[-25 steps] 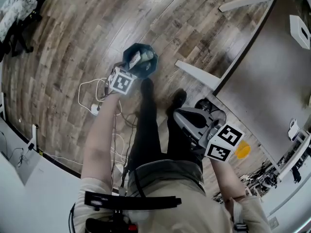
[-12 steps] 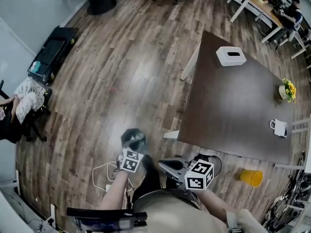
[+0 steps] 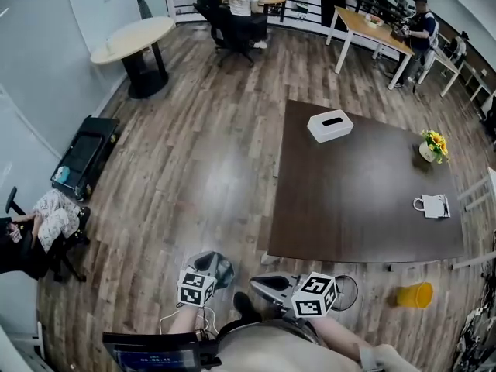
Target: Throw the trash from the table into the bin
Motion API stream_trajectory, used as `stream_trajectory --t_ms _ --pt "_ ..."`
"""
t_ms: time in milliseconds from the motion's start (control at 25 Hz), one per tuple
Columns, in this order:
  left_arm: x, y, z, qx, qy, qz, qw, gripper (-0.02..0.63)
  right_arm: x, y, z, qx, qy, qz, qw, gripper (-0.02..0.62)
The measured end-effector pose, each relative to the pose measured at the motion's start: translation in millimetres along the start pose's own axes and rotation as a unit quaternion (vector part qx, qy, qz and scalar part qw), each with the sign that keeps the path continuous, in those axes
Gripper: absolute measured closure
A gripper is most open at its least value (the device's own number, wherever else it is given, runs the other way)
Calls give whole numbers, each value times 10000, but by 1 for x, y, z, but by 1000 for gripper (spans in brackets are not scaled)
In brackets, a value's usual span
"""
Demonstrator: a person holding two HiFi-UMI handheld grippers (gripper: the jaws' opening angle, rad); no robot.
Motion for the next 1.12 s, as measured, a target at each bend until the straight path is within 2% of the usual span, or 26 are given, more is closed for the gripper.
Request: stream_trajectory --t_ms 120,240,360,600,720,960,1120 --pt "28 20 -29 -44 -196 -355 9992 592 19 1 14 453 32 73 9989 581" --pt "45 38 -48 -123 -188 -626 9978 593 33 4 20 829 -13 42 9965 583" --pt "55 59 -84 -227 -172 -894 9956 594 67 -3 24 923 -102 -135 9956 581" --pt "65 107 -205 -1119 -380 -1379 9834 594 162 -41 26 461 -156 -826 9954 581" --pt "69 122 -252 -1366 -459 -1535 9776 594 201 -60 24 238 -132 -1181 9926 581" --pt "66 127 -314 -1539 -415 -1479 9761 594 257 -99 11 -122 -134 -1448 9893 581" --pt "63 131 -329 -1760 -399 -1438 9730 592 275 -105 6 -263 -245 -1637 9859 581"
Point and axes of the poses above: the fingertips, and each gripper's own axes: x backward along the fingers, z to its left, y out of its top, the point moved 9 cm from there along x, backward along the fingers, and after that the axes turned 12 degrees about z, right-handed, at the moved point
